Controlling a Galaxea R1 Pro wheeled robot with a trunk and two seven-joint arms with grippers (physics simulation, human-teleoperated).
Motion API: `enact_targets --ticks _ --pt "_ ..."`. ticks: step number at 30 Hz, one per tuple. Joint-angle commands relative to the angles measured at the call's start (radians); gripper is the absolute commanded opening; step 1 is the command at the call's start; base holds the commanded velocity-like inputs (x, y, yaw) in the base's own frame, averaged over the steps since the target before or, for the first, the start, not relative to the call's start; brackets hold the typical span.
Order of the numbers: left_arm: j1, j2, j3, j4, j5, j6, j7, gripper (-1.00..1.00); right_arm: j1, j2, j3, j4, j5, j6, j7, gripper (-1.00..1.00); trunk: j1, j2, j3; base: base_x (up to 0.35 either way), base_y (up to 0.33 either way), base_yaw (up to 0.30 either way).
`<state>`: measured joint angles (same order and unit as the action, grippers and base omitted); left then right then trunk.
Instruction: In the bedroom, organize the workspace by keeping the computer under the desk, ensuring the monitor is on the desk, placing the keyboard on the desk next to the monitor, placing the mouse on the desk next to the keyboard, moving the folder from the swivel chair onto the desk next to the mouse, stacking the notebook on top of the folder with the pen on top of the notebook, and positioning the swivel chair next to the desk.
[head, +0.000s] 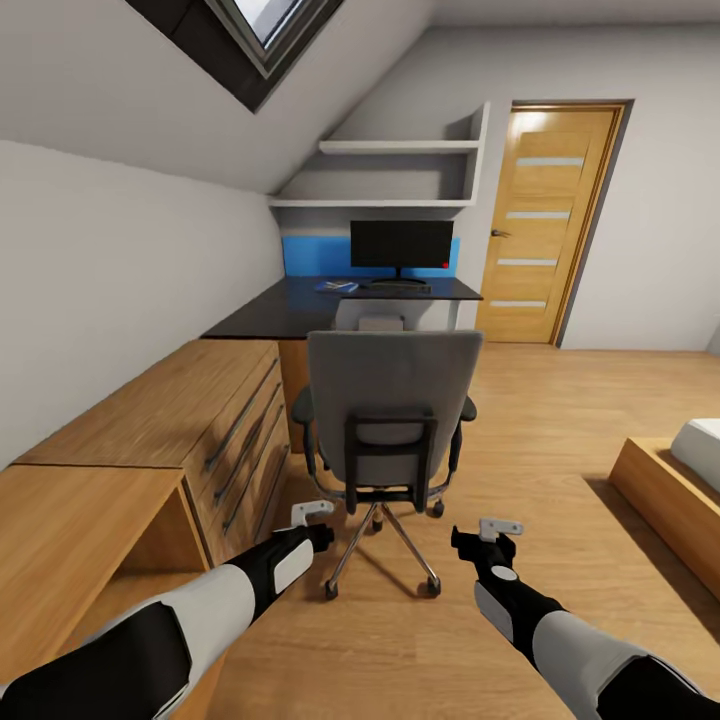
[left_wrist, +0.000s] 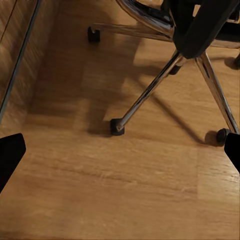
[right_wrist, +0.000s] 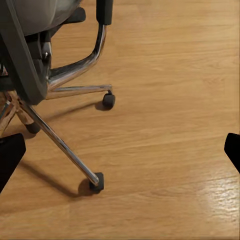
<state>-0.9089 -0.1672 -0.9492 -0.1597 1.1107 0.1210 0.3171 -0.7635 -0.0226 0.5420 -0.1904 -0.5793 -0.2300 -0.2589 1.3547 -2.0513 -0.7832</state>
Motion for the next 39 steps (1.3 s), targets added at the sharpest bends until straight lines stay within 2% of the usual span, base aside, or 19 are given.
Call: enact_targets --ticks 1,18,22,30,39 --pt "-0.001 -0.001 -0.007 -0.002 0.004 0.000 0.007 1.00 -0.001 0.000 0.009 0.000 -0.008 -0.003 -0.004 1.00 0.004 -0.008 -0.004 0.000 0.000 0.000" --pt "-0.001 -0.007 -0.008 -0.002 0.007 -0.009 0.007 1.00 0.003 0.009 0.012 -0.008 -0.011 -0.089 -0.010 1.00 0.069 -0.127 -0.057 0.000 0.000 0.000" --pt "-0.001 -0.007 -0.007 -0.003 0.006 -0.010 0.007 1.00 0.003 0.009 0.011 -0.011 -0.013 -0.093 -0.011 1.00 0.084 -0.155 -0.070 0.000 0.000 0.000" --pt "-0.001 -0.007 -0.007 0.002 0.007 -0.061 0.007 1.00 0.003 0.008 0.009 -0.010 -0.013 -0.095 -0.011 1.00 0.115 -0.211 -0.095 0.000 0.000 0.000" --pt "-0.001 -0.007 -0.007 0.005 0.006 -0.069 0.007 1.00 0.003 0.009 0.009 -0.010 -0.012 -0.095 -0.011 1.00 0.149 -0.274 -0.123 0.000 0.000 0.000"
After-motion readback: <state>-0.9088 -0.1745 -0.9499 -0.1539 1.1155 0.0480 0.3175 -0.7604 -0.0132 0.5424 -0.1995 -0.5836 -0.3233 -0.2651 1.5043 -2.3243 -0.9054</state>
